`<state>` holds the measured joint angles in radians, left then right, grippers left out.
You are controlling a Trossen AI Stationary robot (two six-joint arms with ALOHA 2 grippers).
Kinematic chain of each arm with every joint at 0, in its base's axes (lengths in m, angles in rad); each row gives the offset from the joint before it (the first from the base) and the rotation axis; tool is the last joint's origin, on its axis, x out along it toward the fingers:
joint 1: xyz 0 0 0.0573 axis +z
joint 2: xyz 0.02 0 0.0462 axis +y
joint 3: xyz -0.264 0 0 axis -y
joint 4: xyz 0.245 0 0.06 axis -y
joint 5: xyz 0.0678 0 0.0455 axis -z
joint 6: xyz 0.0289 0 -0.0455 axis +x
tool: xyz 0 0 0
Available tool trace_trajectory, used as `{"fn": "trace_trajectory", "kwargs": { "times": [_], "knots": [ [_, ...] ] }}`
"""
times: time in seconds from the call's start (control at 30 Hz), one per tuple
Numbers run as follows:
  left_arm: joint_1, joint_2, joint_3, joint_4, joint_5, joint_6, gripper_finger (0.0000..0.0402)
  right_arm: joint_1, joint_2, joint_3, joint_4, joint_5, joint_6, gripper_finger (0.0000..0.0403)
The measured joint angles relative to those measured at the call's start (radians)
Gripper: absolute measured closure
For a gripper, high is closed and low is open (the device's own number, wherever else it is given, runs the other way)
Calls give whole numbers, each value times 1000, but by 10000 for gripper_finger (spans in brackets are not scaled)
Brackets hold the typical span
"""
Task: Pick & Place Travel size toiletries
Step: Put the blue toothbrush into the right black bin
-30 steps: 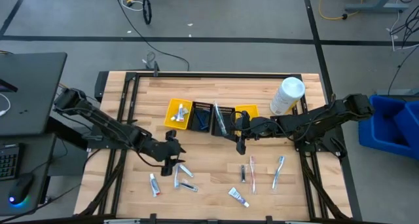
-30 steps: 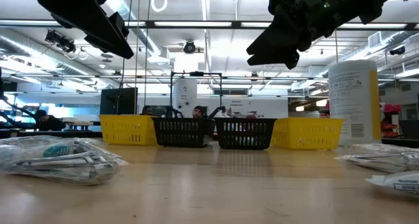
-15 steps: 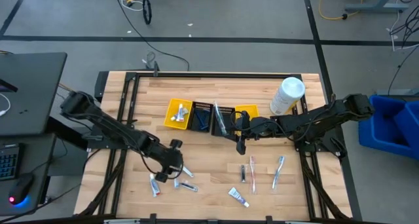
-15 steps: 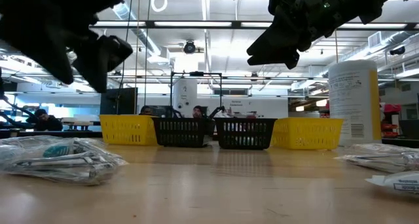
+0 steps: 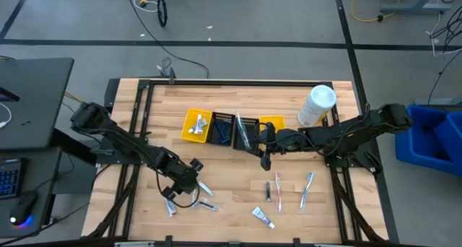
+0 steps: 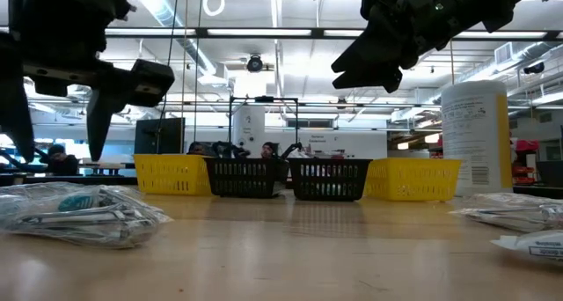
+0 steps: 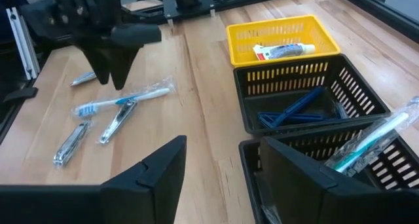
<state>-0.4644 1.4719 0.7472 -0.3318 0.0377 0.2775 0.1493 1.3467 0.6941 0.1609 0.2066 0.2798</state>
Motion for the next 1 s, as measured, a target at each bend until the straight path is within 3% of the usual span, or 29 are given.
{"fn": "trace_trajectory", "kwargs": {
  "times": [0.5,0.87,1.0],
  "knots": [
    [1,93,0,-52,33,84,214,0,0,0,-2,0,-8,215],
    [-35,71,58,-78,-118,257,214,0,3,0,-25,0,-8,204],
    [-49,70,80,-64,-122,343,214,0,3,0,-30,0,-8,197]
  ]
}}
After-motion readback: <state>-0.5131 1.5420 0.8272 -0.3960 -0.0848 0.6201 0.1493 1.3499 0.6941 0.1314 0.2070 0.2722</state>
